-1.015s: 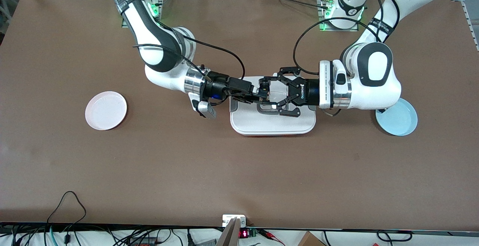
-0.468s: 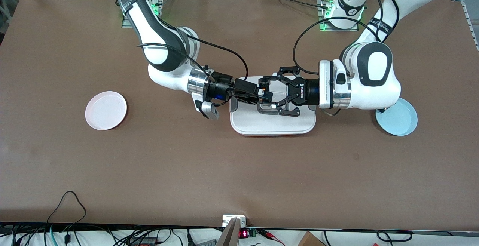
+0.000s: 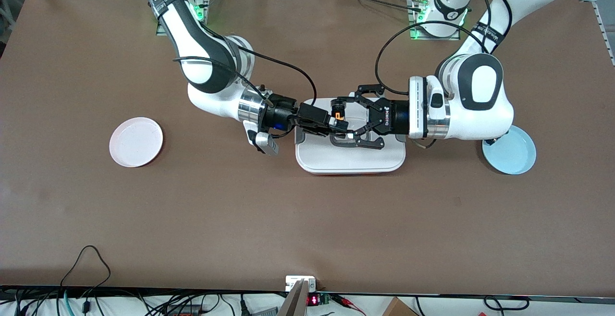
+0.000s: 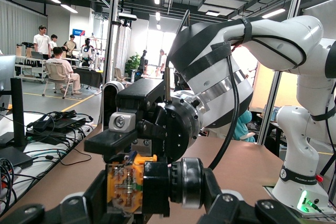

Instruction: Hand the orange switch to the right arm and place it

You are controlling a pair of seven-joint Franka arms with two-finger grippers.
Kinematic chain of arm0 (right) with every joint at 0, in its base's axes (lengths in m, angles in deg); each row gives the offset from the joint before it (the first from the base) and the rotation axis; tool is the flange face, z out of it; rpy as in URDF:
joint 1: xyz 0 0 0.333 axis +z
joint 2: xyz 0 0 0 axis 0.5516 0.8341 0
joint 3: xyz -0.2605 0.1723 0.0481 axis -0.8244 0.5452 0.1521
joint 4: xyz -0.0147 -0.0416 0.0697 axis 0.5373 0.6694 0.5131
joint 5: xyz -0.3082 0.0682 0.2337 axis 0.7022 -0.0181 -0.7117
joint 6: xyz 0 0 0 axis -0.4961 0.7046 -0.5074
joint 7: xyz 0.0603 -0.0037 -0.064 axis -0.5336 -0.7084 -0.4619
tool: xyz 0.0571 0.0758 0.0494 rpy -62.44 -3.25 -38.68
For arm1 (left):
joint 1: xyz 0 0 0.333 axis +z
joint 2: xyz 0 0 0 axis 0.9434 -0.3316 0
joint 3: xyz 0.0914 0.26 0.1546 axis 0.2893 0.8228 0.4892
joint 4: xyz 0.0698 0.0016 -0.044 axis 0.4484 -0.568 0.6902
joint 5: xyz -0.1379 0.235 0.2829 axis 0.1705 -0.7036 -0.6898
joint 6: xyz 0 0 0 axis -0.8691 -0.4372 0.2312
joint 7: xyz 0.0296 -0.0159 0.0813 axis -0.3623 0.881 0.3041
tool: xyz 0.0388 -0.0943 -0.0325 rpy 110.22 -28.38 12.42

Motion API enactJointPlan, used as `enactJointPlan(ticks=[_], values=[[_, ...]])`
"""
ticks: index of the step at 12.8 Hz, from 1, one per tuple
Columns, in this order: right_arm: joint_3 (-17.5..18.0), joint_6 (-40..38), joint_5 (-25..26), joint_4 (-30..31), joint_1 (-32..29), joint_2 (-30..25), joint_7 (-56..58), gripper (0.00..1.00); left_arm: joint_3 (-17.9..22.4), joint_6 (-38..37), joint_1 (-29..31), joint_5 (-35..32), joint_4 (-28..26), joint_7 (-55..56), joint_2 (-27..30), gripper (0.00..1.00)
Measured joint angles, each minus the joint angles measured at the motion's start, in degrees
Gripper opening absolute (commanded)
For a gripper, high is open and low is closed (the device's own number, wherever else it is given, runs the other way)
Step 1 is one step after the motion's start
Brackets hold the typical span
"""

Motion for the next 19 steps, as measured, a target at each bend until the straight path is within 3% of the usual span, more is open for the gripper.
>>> enactJointPlan(ticks=[3,5,8,12,13,14,19], values=[[0.0,0.0,0.0,-0.2,0.0,0.0,0.0,0.42,0.0,0.0,0.0,0.0,0.0,0.0,0.0,0.32],[0.0,0.0,0.0,-0.2,0.0,0.0,0.1,0.31,-0.1,0.0,0.0,0.2,0.0,0.0,0.1,0.32],[0.0,0.0,0.0,-0.2,0.0,0.0,0.2,0.01,-0.1,0.0,0.0,0.4,0.0,0.0,0.1,0.32],[0.0,0.0,0.0,-0.2,0.0,0.0,0.3,0.00,-0.1,0.0,0.0,0.4,0.0,0.0,0.1,0.38],[0.0,0.0,0.0,-0.2,0.0,0.0,0.3,0.00,-0.1,0.0,0.0,0.4,0.0,0.0,0.1,0.49],[0.0,0.0,0.0,-0.2,0.0,0.0,0.3,0.00,-0.1,0.0,0.0,0.4,0.0,0.0,0.1,0.99],[-0.1,0.0,0.0,-0.4,0.0,0.0,0.4,0.00,-0.3,0.0,0.0,0.4,0.0,-1.2,0.4,1.00]])
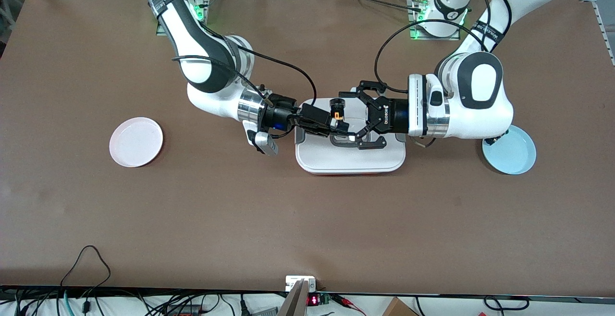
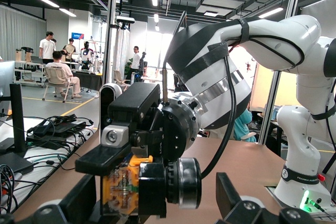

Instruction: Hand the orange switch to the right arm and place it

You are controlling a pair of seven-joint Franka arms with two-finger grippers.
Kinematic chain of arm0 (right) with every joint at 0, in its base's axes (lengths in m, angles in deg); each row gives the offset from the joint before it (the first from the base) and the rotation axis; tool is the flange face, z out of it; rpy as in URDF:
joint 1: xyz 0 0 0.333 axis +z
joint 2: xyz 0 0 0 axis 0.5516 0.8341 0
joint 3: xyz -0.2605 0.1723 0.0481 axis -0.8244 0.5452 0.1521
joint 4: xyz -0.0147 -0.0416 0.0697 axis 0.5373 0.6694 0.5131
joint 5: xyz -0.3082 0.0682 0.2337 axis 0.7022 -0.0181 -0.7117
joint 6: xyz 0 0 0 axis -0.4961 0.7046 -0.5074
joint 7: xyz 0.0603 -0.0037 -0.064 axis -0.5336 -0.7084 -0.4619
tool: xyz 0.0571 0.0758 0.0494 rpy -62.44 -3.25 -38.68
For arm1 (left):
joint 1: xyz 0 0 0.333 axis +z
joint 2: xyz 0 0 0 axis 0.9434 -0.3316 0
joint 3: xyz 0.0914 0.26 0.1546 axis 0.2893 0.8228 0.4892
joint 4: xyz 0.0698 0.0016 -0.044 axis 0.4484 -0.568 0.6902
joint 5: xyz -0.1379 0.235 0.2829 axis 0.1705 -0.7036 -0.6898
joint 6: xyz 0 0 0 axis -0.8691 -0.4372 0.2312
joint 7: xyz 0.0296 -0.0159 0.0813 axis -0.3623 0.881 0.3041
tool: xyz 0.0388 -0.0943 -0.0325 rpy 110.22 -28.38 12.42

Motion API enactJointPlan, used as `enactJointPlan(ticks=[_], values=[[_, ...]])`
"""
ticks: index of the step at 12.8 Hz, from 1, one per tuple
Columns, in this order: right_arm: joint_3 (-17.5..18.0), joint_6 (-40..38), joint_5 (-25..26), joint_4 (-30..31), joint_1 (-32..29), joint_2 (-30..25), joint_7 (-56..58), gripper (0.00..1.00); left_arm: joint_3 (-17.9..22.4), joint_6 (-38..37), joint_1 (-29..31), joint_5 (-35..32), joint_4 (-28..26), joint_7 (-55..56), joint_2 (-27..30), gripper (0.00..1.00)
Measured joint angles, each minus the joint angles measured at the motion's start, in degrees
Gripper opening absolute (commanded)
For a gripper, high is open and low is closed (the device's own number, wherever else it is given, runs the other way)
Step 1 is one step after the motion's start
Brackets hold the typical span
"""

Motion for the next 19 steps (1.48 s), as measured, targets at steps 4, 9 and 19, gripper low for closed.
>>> enactJointPlan(ticks=[4,9,19], values=[[-0.1,0.0,0.0,-0.2,0.0,0.0,0.0,0.00,0.0,0.0,0.1,0.0,0.0,0.0,0.2,1.00],[-0.5,0.0,0.1,-0.2,-1.1,-0.6,0.0,0.00,0.0,-1.3,2.1,0.0,0.1,3.6,0.4,1.00],[-0.9,-13.3,20.8,-0.2,-12.0,-1.9,-11.3,0.00,0.3,-4.4,4.1,-14.6,-0.3,29.5,0.3,1.00]])
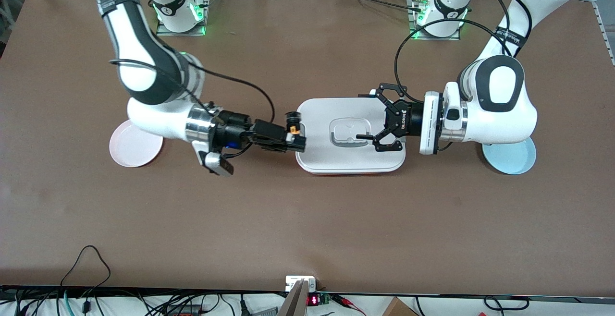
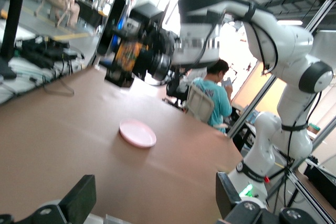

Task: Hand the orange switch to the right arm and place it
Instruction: 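Open the left gripper and withdraw while the right gripper carries the switch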

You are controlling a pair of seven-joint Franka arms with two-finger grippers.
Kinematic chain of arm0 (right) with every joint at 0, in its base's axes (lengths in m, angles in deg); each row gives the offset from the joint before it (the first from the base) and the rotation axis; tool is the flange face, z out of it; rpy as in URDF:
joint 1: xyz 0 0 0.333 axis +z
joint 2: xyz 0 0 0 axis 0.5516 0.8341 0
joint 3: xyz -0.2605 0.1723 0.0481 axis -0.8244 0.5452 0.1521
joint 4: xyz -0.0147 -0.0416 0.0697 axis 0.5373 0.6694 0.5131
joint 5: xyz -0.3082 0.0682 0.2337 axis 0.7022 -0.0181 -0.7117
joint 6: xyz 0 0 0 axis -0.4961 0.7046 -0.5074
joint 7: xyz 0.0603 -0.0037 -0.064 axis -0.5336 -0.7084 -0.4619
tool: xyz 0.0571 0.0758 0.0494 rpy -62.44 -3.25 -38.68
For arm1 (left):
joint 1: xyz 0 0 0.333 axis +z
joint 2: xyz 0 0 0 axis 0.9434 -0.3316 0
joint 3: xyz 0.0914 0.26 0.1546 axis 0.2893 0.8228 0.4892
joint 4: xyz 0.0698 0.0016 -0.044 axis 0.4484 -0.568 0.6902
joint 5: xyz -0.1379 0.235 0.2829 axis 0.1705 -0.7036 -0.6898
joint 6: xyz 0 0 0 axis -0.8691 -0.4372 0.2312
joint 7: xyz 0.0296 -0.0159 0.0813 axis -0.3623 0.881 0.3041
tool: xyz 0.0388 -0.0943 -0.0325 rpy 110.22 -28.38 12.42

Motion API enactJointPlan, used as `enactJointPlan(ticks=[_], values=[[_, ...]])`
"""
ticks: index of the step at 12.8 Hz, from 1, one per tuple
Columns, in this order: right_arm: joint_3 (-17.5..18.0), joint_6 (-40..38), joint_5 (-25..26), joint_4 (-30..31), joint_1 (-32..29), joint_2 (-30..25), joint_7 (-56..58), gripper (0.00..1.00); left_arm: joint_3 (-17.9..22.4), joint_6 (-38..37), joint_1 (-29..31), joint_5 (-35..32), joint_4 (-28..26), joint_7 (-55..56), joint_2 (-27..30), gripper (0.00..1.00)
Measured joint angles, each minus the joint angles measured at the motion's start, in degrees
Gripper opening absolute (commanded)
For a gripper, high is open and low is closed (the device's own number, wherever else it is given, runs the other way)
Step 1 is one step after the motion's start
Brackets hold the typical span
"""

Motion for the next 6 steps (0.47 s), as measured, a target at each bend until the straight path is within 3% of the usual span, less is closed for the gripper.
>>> enactJointPlan(ticks=[3,6], values=[[-0.1,-9.3,10.4,-0.1,-6.3,-0.1,-2.2,0.00,0.2,-0.1,0.1,-11.4,-0.2,10.2,-0.4,1.00],[-0.1,-13.0,24.7,-0.1,-10.4,-0.9,-2.4,0.00,0.2,-3.3,1.0,-26.5,0.1,23.9,-0.5,1.00]])
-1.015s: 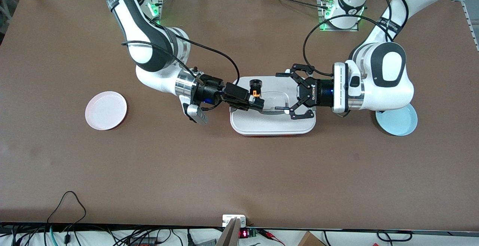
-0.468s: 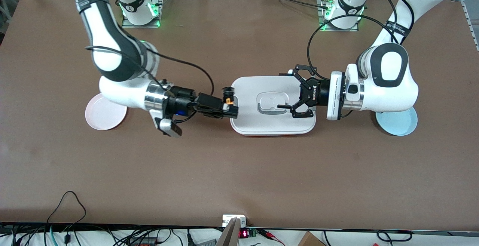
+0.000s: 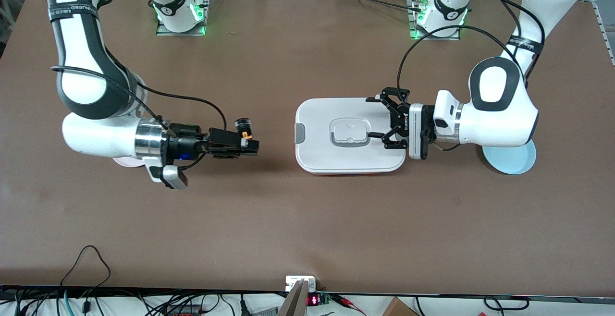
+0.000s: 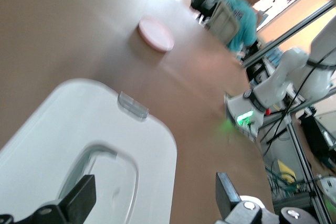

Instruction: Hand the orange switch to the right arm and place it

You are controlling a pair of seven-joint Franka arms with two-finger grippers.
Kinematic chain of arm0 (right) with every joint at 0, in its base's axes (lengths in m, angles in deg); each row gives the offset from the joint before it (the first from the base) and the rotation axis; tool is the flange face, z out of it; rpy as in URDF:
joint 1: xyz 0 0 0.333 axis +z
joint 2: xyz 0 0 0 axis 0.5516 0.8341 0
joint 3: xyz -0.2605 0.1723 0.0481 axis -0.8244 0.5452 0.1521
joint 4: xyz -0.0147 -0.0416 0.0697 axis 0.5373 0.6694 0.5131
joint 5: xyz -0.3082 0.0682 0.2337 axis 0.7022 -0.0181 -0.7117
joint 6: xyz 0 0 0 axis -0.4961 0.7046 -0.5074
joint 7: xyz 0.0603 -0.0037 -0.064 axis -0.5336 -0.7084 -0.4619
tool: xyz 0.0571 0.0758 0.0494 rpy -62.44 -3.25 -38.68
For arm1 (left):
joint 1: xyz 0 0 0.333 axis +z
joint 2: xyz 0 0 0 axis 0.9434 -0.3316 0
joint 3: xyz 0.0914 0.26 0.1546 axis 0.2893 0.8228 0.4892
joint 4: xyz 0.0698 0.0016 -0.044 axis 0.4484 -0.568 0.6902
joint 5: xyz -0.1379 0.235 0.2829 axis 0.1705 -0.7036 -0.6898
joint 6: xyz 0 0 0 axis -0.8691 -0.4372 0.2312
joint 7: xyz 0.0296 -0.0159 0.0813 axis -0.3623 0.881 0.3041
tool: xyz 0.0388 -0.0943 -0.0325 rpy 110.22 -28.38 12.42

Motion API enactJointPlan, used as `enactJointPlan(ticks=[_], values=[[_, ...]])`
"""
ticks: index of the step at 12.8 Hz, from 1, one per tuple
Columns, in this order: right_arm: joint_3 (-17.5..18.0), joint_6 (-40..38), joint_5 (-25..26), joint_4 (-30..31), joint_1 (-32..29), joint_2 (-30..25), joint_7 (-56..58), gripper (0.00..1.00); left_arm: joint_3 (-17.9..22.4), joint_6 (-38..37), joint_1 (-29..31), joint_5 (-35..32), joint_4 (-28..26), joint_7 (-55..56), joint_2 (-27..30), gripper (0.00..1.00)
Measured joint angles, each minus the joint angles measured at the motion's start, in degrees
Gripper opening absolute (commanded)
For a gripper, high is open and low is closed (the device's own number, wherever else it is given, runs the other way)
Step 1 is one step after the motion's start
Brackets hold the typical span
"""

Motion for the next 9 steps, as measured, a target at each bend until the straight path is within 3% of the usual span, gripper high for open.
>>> enactJointPlan(ticks=[3,5,9], values=[[-0.1,-1.1,20.6,1.2,-2.3,-2.7,-0.5,0.00,0.0,-7.6,2.1,-15.4,3.7,14.1,0.0,1.00],[-0.1,-1.6,34.2,4.0,-3.7,-5.2,-0.5,0.00,-0.1,-14.8,2.6,-25.9,9.3,24.6,0.1,1.00],[-0.3,-1.7,60.1,10.2,-6.9,-8.6,-0.6,0.00,-0.5,-24.2,0.1,-37.7,18.2,37.6,0.8,1.00]])
